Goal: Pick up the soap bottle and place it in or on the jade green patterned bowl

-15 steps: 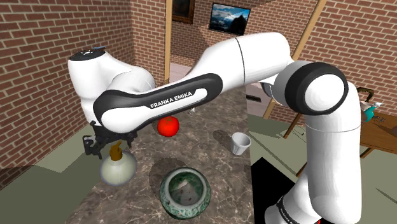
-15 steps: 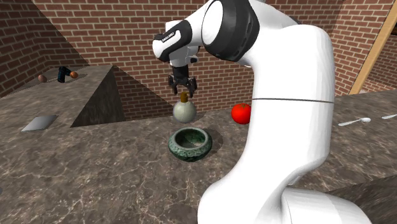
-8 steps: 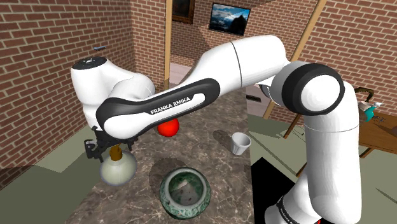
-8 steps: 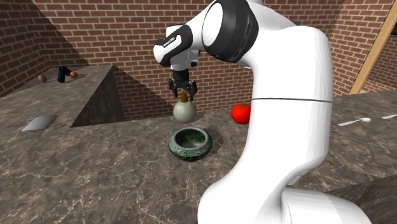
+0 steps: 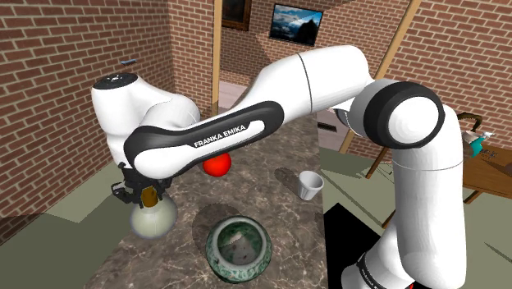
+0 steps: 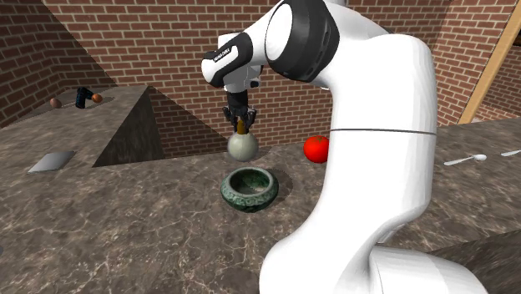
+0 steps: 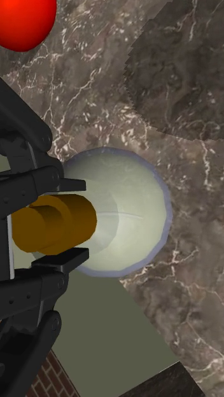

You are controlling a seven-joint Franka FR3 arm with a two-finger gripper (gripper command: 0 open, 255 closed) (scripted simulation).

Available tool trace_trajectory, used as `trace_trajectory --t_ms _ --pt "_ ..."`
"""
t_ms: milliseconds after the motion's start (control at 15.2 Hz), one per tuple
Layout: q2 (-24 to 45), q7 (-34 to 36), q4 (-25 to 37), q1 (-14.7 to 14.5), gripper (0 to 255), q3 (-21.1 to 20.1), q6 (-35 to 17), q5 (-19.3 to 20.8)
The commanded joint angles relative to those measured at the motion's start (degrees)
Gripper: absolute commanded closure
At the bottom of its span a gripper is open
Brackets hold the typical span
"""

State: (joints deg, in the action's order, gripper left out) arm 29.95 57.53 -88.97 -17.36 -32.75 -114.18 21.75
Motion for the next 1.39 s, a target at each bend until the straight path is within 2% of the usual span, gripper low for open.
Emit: trace_trajectory --t_ms 0,264,1320 --pt "0.04 0.0 -0.04 -0.01 255 0.0 -0.01 0.0" --pt "0.05 0.0 0.0 -0.02 255 0.0 0.01 0.0" --pt "-2.65 -2.23 8.56 -0.48 255 -1.21 10.65 -2.24"
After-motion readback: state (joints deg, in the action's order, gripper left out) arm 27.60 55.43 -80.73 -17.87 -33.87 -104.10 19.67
